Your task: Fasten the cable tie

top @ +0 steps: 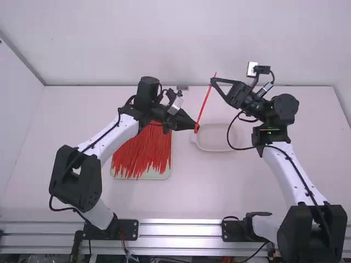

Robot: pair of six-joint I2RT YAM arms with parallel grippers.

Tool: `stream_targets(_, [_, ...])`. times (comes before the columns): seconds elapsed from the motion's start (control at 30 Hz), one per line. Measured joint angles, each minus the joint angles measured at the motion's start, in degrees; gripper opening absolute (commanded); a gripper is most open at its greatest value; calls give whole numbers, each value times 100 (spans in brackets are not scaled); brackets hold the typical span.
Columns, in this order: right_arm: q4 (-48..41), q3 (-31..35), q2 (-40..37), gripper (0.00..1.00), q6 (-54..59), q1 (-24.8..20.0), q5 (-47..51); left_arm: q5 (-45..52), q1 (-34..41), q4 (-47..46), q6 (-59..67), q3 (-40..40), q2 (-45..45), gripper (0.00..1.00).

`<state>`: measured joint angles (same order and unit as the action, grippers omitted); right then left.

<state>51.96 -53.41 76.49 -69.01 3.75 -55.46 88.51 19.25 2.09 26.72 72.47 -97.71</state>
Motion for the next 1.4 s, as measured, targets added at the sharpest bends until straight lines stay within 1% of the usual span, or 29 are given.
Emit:
stream_targets(0.07, [-9,0,0,55,26,0,-37,0,0,0,-2,0,0,2])
stream_targets(0.13, [-9,0,0,58,103,0,-125,0,-7,-4,-4,0,0,2])
stream_targets(0.17, [-90,0,0,63,146,-28,-232,0,-17,-7,-4,0,0,2])
stream_targets(0.2, [-109,0,0,63,155,-31,-245,0,-20,-4,-7,0,0,2])
stream_targets(0.23, [-321,0,-2,64,221,-70,-367,0,-33,2,-28,-2,0,2])
stream_targets(0.3, [-763,0,-2,64,334,-155,-538,0,-50,52,-90,0,2,2])
stream_targets(0.33, [-826,0,-2,64,354,-160,-557,0,-50,63,-92,-2,0,2])
stream_targets(0.4, [-1311,0,0,64,503,-190,-697,0,-55,122,-144,-2,0,2])
stream_targets(0.53, [-1659,0,0,62,667,-81,-828,-74,-55,151,-153,-2,0,2])
stream_targets(0.63, [-1659,0,-2,60,767,68,-896,-210,-55,216,-223,0,0,2])
stream_targets(0.73, [-1659,0,0,59,815,275,-951,-446,-55,474,-472,0,2,2])
stream_targets(0.77, [-1661,0,0,59,817,313,-973,-516,-55,551,-535,0,0,2])
stream_targets(0.8, [-1661,0,0,56,826,352,-992,-570,-55,610,-586,0,0,2])
stream_targets(0.9, [-1659,0,0,56,857,433,-1043,-680,-68,944,-780,0,0,2])
stream_targets(0.93, [-1661,0,0,55,863,442,-1049,-688,-72,990,-813,0,2,2])
stream_targets(1.03, [-1659,0,0,52,907,450,-1132,-761,-179,1567,-1292,0,0,2])
stream_targets(1.17, [-1659,0,0,50,920,461,-1211,-748,-356,1919,-1690,-2,0,2])
stream_targets(1.3, [-1661,0,0,47,920,461,-1257,-667,-431,1943,-1864,0,2,2])
stream_targets(1.4, [-1659,2,0,47,940,461,-1272,-638,-422,1915,-1917,0,0,2])
